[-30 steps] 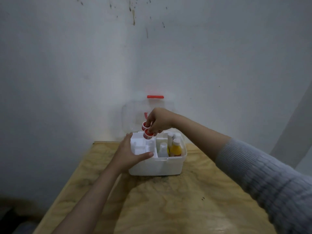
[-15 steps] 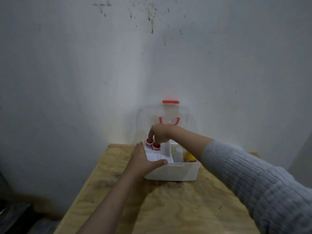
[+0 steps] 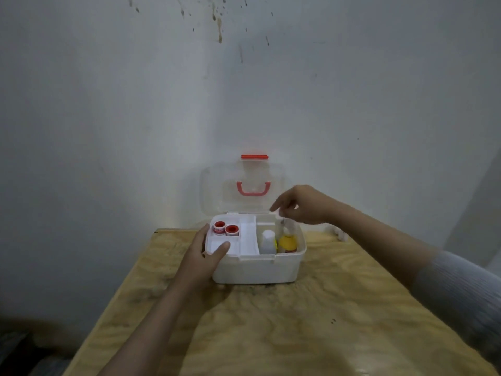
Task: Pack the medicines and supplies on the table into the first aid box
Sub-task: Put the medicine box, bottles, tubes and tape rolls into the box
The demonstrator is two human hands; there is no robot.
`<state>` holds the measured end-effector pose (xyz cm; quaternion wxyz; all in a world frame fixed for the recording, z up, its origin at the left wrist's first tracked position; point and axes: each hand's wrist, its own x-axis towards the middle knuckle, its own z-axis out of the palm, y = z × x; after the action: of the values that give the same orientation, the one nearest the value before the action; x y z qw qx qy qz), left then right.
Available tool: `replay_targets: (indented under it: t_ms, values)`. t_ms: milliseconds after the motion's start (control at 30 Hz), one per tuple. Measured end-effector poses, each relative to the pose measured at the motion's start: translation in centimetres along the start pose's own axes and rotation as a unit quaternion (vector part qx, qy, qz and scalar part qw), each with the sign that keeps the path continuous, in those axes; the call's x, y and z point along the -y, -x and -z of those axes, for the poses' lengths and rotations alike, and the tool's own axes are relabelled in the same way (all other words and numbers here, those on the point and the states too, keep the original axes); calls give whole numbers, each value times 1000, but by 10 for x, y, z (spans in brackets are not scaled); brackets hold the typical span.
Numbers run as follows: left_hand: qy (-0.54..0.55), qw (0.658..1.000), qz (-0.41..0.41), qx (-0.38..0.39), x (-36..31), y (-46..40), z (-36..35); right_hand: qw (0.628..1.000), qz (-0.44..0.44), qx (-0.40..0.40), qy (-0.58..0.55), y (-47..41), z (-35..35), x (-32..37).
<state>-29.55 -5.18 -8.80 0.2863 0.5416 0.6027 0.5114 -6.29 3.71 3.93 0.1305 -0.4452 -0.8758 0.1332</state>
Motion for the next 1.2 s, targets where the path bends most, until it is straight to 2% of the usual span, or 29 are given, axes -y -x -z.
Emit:
replay_targets:
  t_ms: [167,333,467,800,867,1000,1067,1133,1200]
  values:
    - [26,1000,-9,-1,9,0,4,989,-113,-85,-40,47,12,-85]
    - [7,1000,-14,-10,11,3,1,953,-238,-165,-84,70,-4,-158]
    - [3,1000,-20,-8,16,4,0,940,-283,-174,-73,72,-34,-187]
    - [5,1000,-20,8,18,3,2,946,-266,-185,-33,44,-71,-202]
    - [9,1000,-26,10,18,3,1,936,-261,-229,-60,45,-69,-186]
    - [0,1000,-24,8,19,2,1,911,-172,-345,-146,42,-55,-155]
    - [0,1000,-24,8,19,2,1,897,-139,-368,-202,38,-39,-126]
    - [-1,1000,-25,7,19,2,1,896,-103,-355,-246,33,-23,-93]
    - [-1,1000,-24,8,18,3,2,913,-61,-300,-269,28,-13,-54]
